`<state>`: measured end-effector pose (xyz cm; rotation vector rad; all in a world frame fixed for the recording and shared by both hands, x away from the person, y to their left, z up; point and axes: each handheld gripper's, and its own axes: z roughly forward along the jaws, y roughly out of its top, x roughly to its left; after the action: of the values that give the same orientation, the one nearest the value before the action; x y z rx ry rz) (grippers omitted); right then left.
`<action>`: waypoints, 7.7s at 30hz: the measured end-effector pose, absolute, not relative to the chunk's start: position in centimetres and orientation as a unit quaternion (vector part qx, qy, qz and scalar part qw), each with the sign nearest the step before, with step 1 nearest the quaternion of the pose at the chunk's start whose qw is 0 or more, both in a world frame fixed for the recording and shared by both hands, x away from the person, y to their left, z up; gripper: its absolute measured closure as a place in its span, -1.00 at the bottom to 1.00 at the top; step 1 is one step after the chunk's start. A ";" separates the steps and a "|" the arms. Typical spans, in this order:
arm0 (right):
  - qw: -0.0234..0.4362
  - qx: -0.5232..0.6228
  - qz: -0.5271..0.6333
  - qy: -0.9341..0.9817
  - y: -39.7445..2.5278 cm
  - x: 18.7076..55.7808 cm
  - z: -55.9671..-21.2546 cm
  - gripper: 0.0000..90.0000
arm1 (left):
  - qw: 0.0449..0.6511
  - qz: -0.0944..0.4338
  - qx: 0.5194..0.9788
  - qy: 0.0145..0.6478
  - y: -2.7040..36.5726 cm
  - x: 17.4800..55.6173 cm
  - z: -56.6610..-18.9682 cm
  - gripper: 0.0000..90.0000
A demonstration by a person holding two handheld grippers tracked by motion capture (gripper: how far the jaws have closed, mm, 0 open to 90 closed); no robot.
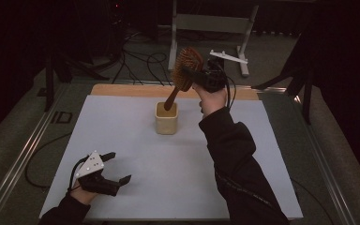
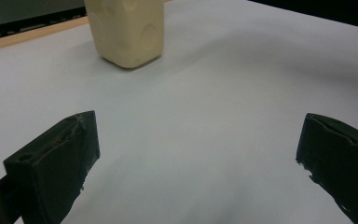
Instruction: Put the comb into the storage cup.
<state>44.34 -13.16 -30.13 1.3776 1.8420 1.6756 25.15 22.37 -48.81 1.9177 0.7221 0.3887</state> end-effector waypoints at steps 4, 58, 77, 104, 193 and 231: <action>0.147 0.481 0.578 0.643 -12.7 44.6 -30.9 0.16 | 0.510 0.161 0.791 0.297 22.4 25.1 -48.7 -1.00; 0.110 0.499 0.537 0.671 -9.6 45.9 -38.8 0.16 | 0.510 0.160 0.795 0.288 22.2 25.1 -49.0 -1.00; 0.102 0.502 0.540 0.668 -10.2 46.0 -39.9 0.15 | 0.508 0.156 0.797 0.287 22.1 25.2 -49.2 -1.00; 0.096 0.500 0.535 0.674 -11.1 46.6 -40.3 -0.01 | 0.506 0.155 0.799 0.286 22.1 25.2 -49.3 -1.00; 0.130 0.373 0.502 0.769 -19.1 39.8 -44.0 -0.78 | 0.504 0.152 0.800 0.287 21.8 25.4 -49.4 -1.00; 0.137 0.352 0.495 0.783 -24.2 32.3 -47.8 -0.76 | 0.503 0.151 0.802 0.284 21.7 25.3 -49.3 -1.00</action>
<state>32.33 -24.20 -47.79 1.0202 2.2654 1.4317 25.35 21.73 -49.34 1.9365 0.6869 0.3645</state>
